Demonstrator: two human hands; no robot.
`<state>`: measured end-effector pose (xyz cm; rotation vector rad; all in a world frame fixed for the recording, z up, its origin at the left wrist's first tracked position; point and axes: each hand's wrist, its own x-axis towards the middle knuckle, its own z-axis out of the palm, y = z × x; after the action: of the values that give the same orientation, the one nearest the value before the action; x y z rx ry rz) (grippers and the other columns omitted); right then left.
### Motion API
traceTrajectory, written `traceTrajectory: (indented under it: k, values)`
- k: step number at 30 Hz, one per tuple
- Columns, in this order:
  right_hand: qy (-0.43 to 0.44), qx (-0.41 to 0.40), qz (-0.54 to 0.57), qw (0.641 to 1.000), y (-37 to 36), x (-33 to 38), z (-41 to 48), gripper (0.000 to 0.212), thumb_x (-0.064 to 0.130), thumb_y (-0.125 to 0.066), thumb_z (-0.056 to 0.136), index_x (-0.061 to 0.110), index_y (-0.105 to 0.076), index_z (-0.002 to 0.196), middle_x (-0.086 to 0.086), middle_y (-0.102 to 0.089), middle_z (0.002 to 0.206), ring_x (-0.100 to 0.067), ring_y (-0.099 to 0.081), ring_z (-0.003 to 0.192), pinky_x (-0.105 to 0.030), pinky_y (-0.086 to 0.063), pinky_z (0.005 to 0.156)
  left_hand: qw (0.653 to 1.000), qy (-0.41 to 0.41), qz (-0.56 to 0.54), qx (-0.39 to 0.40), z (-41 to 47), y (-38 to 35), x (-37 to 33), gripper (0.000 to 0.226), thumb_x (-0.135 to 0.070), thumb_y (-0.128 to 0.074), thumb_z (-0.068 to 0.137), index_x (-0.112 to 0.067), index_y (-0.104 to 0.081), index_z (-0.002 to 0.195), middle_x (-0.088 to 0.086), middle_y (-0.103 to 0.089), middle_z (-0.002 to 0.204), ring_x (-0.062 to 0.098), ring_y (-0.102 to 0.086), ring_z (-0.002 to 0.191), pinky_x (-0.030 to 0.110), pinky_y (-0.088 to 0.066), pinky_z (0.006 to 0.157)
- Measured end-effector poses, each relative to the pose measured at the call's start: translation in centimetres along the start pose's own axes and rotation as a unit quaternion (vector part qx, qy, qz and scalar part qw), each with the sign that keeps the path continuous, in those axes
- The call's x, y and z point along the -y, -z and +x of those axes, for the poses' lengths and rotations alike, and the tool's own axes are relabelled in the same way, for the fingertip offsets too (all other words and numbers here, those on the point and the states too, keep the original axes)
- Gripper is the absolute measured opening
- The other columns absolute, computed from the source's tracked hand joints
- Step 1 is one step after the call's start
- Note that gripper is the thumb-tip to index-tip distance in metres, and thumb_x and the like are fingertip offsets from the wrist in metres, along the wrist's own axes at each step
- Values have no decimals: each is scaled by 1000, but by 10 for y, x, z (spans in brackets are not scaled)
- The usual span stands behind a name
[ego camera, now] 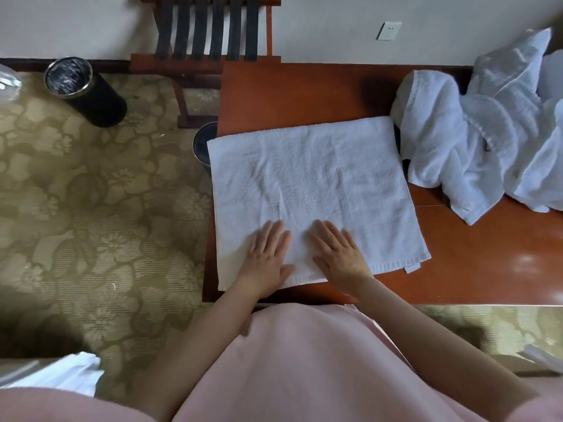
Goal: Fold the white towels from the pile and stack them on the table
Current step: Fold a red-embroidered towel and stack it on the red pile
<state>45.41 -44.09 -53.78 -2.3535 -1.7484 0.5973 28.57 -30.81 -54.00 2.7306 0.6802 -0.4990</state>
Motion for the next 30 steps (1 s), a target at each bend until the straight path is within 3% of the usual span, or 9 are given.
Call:
traceTrajectory:
  k: [2,4,6,8,10,14,20,25,30]
  values:
    - [-17,19,-21,999,-8,-9,-13,59,41,-36,99,32,-13,152,3,-5,161,-19,0,148,-43,-1,120,999,8,29,13,-2,-13,4,77,-59,-23,95,-21,22,145,2,38,149,27,35,138,46,22,111]
    - [-34,7,-36,999,-10,-13,-24,58,45,-32,97,29,-21,152,-1,-13,160,-23,-10,147,-46,-8,118,999,13,25,35,-3,-14,4,78,-60,-23,94,-22,20,147,1,38,150,26,35,138,46,24,109]
    - [-27,-28,-40,998,-6,-13,-20,53,42,-39,93,17,-49,139,-11,-40,149,-34,-39,136,-51,-32,109,1000,11,-14,21,2,0,2,73,-55,-36,91,-20,-16,151,7,3,160,33,0,145,50,-1,114]
    - [-13,-100,-35,994,4,-16,-4,44,38,-43,91,11,-62,119,-14,-58,127,-38,-57,113,-47,-44,91,997,-15,-26,-77,12,18,-1,51,-45,-46,84,-11,-54,121,14,-42,138,35,-43,121,48,-33,97]
    - [-2,-139,-23,990,17,-14,20,40,34,-43,93,11,-62,120,-14,-60,121,-36,-58,109,-44,-44,87,986,-14,-17,-167,29,31,-1,40,-35,-50,85,-6,-62,110,17,-53,128,35,-50,114,47,-44,90]
    - [7,-88,-2,996,29,-4,67,49,34,-39,99,14,-43,143,-14,-40,149,-31,-35,139,-46,-29,111,993,71,-40,-90,60,43,9,62,-38,-38,98,-9,-21,151,16,-7,159,34,-5,147,52,-14,115]
    - [-22,64,-66,995,6,-19,74,61,53,-12,98,35,14,151,5,20,159,-17,21,145,-42,14,117,985,153,-41,64,47,16,45,77,-70,-11,91,-31,30,143,-1,48,144,26,46,131,50,20,111]
    - [-18,-1,-53,998,11,2,89,58,43,-30,98,14,-33,148,-9,-21,158,-28,-15,147,-53,-6,117,987,147,-68,-12,47,28,45,71,-57,-26,96,-24,2,153,3,24,157,27,31,141,52,14,113]
    - [30,12,-45,998,20,21,134,58,41,-29,101,21,-13,153,-2,-4,161,-21,-2,149,-44,-1,119,981,155,-67,-91,81,67,69,58,-39,-32,100,-18,-16,152,4,1,161,26,8,147,51,-6,115]
